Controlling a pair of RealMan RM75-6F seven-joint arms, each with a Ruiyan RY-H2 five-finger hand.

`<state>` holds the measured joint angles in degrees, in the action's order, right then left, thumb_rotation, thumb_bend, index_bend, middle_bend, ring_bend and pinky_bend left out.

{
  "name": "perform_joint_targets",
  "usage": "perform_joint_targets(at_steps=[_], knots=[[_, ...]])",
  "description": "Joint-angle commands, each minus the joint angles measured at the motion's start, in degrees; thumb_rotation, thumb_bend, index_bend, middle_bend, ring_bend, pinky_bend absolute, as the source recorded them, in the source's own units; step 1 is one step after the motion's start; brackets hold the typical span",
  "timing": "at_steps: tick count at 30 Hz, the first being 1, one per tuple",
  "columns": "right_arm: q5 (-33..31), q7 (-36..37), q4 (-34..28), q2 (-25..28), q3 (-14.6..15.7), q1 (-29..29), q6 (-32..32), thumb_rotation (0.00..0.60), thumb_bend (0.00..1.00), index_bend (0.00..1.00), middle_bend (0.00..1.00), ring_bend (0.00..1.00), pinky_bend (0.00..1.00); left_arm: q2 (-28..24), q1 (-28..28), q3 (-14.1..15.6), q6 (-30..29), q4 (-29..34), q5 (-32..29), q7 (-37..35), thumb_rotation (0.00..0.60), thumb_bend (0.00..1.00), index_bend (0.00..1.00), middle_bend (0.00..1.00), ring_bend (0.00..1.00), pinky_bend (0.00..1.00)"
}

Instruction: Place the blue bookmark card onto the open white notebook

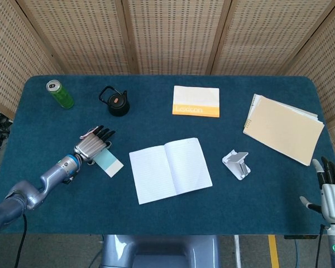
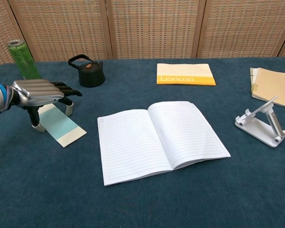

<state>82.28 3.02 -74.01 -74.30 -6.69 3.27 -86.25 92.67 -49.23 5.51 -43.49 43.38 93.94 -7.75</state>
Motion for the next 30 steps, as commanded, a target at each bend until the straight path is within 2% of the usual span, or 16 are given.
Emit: perform_joint_targets(at_steps=[1, 10, 23, 30], knots=[[0.00, 0.07, -0.02, 0.01, -0.01, -0.01, -0.02, 0.600, 0.13, 0.05, 0.00, 0.00, 0.00, -0.08, 0.01, 0.07, -0.25, 0.24, -0.04, 0.01, 0.600, 0.12, 0.45, 0.00, 0.00, 0.00], [0.31, 0.26, -0.18, 0.13, 0.06, -0.05, -0.33, 0.600, 0.13, 0.05, 0.00, 0.00, 0.00, -1.00, 0.22, 0.21, -1.27, 1.81, -0.26, 0.28, 0.600, 0.13, 0.54, 0.00, 0.00, 0.00], [0.43, 0.42, -0.51, 0.27, 0.10, -0.09, -0.43, 0.600, 0.13, 0.05, 0.00, 0.00, 0.00, -3.18, 0.32, -0.22, -5.44, 4.95, 0.56, 1.15, 0.600, 0.13, 0.52, 0.00, 0.00, 0.00], [0.41, 0.57, -0.68, 0.39, 0.00, -0.13, -0.61, 0.600, 0.13, 0.05, 0.00, 0.00, 0.00, -4.92, -0.84, -0.92, -8.47, 9.03, 2.11, 3.03, 0.600, 0.13, 0.51, 0.00, 0.00, 0.00]])
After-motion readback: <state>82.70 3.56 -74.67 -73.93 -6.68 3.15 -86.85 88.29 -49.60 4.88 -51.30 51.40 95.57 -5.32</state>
